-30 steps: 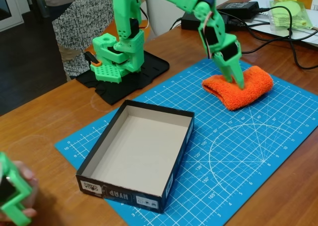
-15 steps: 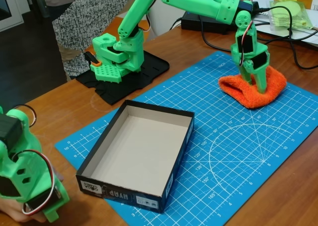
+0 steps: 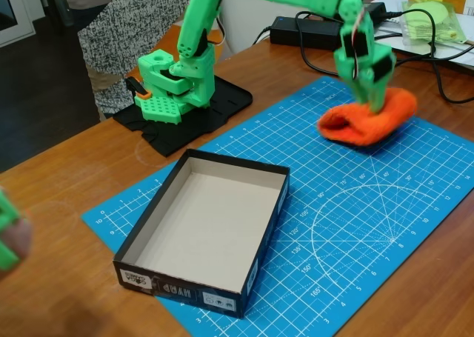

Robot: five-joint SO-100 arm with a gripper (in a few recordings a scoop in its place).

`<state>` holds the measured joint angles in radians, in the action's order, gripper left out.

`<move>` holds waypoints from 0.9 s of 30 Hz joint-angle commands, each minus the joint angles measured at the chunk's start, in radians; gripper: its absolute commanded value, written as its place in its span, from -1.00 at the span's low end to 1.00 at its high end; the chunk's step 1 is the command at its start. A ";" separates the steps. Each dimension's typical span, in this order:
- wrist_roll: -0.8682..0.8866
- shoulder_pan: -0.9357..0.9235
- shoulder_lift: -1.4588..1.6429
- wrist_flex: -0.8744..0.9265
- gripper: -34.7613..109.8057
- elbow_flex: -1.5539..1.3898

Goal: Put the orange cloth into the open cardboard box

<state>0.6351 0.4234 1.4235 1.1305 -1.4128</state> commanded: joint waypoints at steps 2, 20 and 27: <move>-0.126 -0.072 0.201 0.170 -0.52 0.095; -0.936 -0.629 0.690 0.314 -0.52 -0.420; -1.134 -0.857 0.603 0.238 -0.52 -0.469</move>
<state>-0.4203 -0.3513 2.0555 1.3790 -1.8945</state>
